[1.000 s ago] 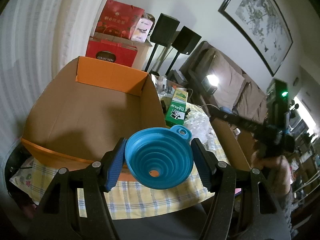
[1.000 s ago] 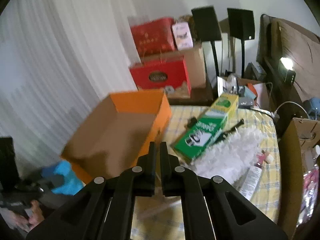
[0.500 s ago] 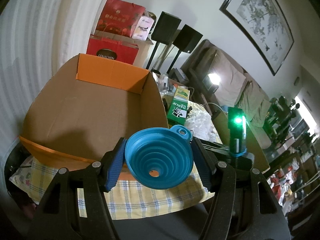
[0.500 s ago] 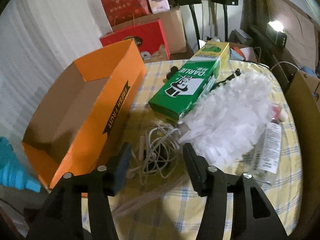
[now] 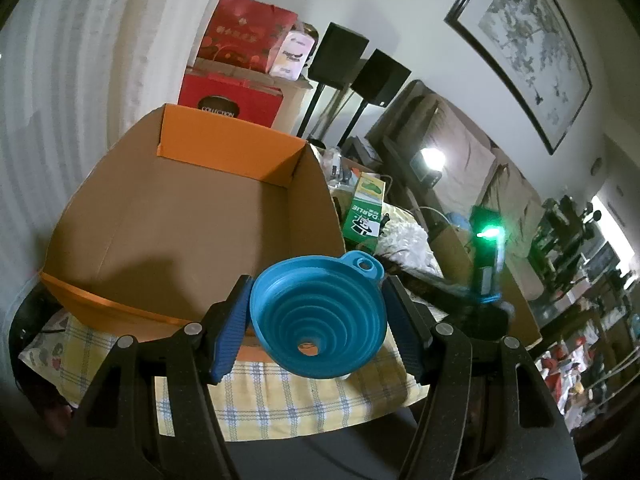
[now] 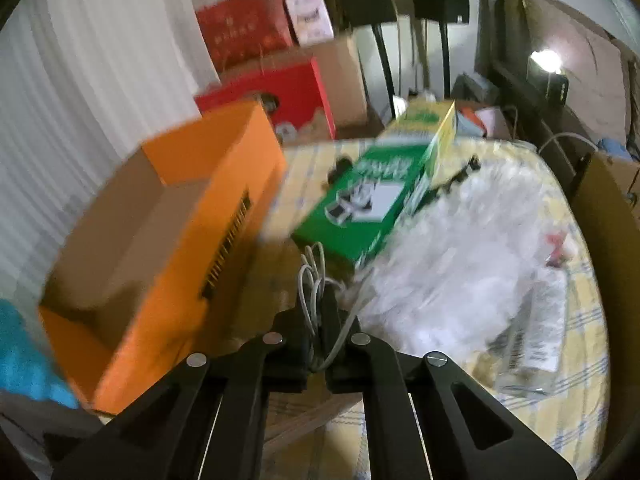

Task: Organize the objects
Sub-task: 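Hold the funnel in the left tool while the right tool lifts the earphones, then lower funnel and earphones into the orange box, opening both tools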

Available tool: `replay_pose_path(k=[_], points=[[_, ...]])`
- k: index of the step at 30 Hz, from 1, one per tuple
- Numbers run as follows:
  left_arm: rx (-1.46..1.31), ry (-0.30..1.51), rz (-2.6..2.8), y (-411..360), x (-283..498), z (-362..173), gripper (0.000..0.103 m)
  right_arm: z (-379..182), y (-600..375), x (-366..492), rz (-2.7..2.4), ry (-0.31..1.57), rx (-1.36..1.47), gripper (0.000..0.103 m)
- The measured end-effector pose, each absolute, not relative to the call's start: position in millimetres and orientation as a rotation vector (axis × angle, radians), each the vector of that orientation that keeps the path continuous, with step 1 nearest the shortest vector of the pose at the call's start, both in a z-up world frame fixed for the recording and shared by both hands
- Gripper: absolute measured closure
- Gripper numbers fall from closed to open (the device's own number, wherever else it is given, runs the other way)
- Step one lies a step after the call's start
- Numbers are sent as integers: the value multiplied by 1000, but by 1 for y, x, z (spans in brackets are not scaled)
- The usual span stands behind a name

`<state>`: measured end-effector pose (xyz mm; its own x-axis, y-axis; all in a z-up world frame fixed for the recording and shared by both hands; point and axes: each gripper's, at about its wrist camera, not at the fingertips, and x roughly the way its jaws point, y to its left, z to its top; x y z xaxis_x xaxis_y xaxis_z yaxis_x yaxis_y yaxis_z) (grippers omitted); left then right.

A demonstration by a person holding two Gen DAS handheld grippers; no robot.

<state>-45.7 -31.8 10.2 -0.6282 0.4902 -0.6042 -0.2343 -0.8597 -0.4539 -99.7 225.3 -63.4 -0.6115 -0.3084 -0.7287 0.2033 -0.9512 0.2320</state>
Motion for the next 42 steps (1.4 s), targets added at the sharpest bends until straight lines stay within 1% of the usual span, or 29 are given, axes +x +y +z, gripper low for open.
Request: replay_pose_path(k=[2, 6, 10, 17, 24, 31, 42], points=[[-1058, -471, 2474, -33, -46, 11, 41, -44, 229, -94, -2595, -188, 1146, 100], [-1041, -463, 2479, -34, -44, 18, 41, 3, 232, -81, -2635, -144, 1025, 100], [-1016, -452, 2488, -35, -45, 28, 41, 39, 235, -75, -2641, -125, 957, 100], [-993, -421, 2511, -40, -52, 43, 41, 72, 231, -68, -2597, -145, 922, 100], [-995, -373, 2552, -48, -66, 53, 41, 72, 202, -63, -2537, -127, 917, 100], [-1014, -341, 2603, -62, -77, 52, 41, 54, 166, -70, -2475, -120, 947, 100], [-1156, -339, 2619, -77, -95, 8, 41, 8, 116, -76, -2382, -83, 1051, 100]])
